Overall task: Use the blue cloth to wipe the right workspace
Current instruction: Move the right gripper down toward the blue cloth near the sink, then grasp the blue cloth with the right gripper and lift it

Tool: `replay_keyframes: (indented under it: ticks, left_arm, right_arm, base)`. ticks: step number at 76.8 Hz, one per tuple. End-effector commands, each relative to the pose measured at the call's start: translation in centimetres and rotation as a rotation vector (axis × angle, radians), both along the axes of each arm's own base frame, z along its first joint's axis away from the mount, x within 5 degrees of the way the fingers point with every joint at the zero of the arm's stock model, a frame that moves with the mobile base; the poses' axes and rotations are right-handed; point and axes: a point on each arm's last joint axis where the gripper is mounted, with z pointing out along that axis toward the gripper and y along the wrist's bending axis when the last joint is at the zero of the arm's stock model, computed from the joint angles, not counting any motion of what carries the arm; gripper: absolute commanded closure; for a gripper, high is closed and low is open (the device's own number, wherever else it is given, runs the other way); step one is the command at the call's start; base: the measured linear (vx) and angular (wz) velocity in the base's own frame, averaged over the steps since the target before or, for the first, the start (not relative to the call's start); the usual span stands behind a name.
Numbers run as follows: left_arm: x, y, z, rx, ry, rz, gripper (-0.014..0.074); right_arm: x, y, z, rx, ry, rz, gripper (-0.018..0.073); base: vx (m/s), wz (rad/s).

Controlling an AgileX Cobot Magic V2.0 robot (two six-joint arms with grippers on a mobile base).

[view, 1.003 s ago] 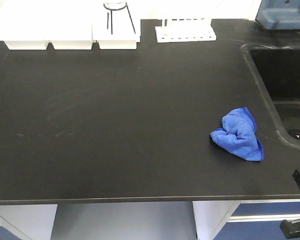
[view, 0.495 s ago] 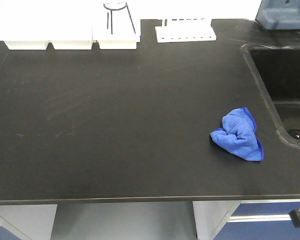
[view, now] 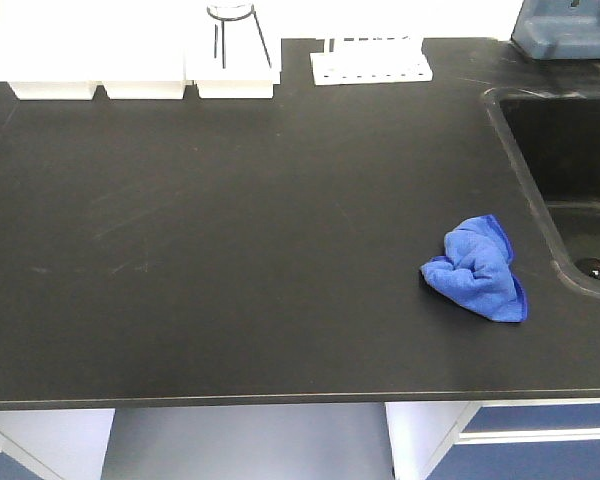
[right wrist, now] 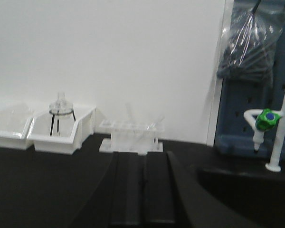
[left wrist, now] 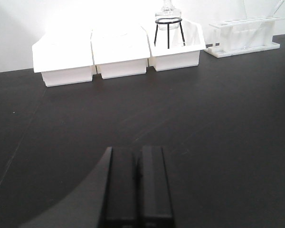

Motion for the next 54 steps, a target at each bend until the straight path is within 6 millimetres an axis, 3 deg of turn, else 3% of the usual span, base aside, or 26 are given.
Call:
replay_keyframes:
  ticks: [1,14,35,43,54]
  left_arm:
    - [0.0,-0.1,1.6,-0.018,-0.106,-0.019,0.0603]
    - [0.0,-0.1,1.6,-0.018,-0.106,-0.019,0.0603]
    - [0.0,-0.1,1.6,-0.018,-0.106,-0.019,0.0603]
    - [0.0,-0.1,1.6,-0.018,-0.106,-0.019,0.0603]
    - [0.0,-0.1,1.6,-0.018,-0.106,-0.019,0.0603]
  right_arm:
    - [1.6,0.3,2.7,-0.021,0.108,0.008,0.0567]
    - [4.8,0.9,4.6,-0.025,0.331,0.028,0.0567]
    - [8.4,1.7,2.9,0.002,0.506,0.052,0.0512]
    - [9.0,1.8,2.4,-0.016,0.542,0.057,0.0421]
    - [9.4,1.8,2.1,-0.037,0.555,0.054,0.0185]
  base:
    - [0.0,0.0]
    - [0.0,0.0]
    - [0.0,0.0]
    - [0.0,0.0]
    - [0.0,0.0]
